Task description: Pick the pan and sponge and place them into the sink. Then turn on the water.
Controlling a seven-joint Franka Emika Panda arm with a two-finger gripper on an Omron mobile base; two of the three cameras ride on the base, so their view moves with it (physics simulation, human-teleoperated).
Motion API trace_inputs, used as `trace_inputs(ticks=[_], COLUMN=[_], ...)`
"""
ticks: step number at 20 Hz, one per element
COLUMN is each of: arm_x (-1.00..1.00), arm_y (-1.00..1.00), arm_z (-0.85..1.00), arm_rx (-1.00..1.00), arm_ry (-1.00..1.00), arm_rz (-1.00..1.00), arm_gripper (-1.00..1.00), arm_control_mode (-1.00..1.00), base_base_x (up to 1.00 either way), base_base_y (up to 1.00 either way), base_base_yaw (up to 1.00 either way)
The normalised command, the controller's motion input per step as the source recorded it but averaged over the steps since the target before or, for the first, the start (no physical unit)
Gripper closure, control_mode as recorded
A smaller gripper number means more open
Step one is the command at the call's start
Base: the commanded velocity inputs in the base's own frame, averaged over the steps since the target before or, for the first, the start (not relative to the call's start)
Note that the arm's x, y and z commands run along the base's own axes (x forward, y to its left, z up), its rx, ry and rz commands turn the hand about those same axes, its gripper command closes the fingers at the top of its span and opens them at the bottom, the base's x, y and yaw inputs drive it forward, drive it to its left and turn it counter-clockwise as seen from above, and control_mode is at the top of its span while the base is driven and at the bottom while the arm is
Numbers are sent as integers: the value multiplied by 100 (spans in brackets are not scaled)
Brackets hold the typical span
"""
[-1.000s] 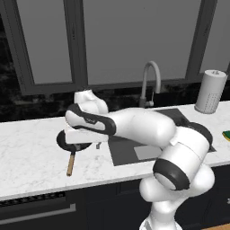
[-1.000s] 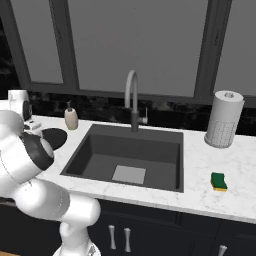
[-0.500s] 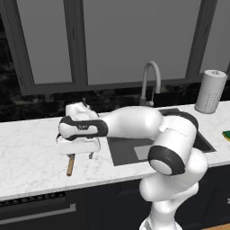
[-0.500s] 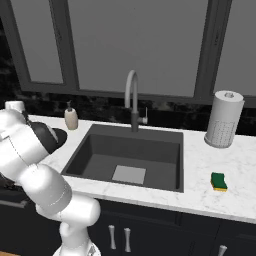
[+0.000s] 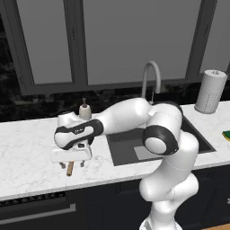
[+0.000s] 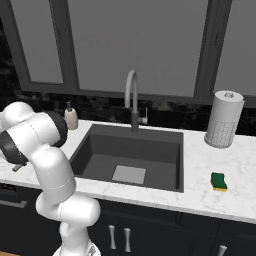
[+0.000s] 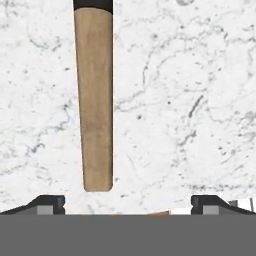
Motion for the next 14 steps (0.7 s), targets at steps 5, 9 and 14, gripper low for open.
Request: trace_inputs(ticks=[5, 9, 14], arm_x=[29, 41, 42], arm_y=[0, 2, 16], arm_z=[-29, -29, -19], arm_rx=[-4, -4, -1], arm_ry=[-3, -5, -4], arm_rz=[2, 2, 0], arm_gripper=[-100, -100, -100], arm_control_mode=[-100, -100, -100], base_base_x=[0, 0, 0], base_base_y=[0, 0, 0], base_base_yaw=[0, 0, 0])
